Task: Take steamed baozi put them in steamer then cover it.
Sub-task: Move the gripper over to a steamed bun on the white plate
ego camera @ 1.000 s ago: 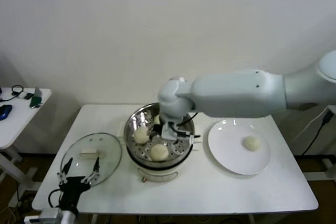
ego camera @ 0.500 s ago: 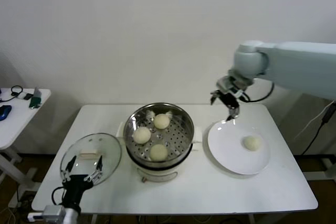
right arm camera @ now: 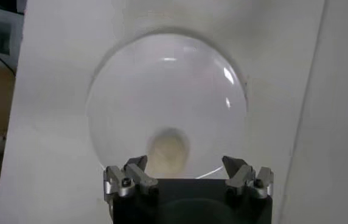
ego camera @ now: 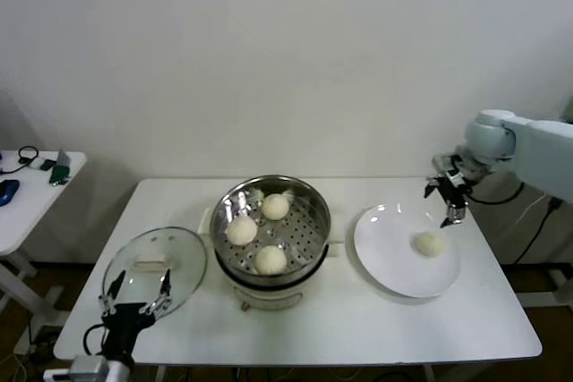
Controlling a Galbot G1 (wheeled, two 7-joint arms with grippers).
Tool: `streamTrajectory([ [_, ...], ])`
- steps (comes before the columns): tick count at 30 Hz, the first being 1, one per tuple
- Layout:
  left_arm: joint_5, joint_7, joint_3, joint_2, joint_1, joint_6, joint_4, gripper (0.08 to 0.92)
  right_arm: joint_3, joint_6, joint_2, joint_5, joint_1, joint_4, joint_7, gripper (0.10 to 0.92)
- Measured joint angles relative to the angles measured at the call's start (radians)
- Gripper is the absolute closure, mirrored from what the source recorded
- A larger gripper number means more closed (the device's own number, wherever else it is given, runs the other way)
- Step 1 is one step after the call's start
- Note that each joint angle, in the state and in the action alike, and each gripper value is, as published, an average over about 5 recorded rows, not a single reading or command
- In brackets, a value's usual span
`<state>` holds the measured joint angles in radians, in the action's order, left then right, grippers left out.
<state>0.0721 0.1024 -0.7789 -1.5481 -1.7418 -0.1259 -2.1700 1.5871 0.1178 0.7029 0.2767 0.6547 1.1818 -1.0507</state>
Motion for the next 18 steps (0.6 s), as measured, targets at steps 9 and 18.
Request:
streamTrajectory([
  [9,-0.015,-0.001,-0.002,-0.012,-0.012,0.003,0.003,0.177,-0.136,-0.029,0.038,-0.067,-0.188,-0.16,-0.015,0.203],
  [18,-0.024,-0.001,-0.002,-0.012,-0.016,0.004,0.007,0.177,-0.248,-0.064,0.085,-0.119,-0.322,-0.28,-0.013,0.203],
])
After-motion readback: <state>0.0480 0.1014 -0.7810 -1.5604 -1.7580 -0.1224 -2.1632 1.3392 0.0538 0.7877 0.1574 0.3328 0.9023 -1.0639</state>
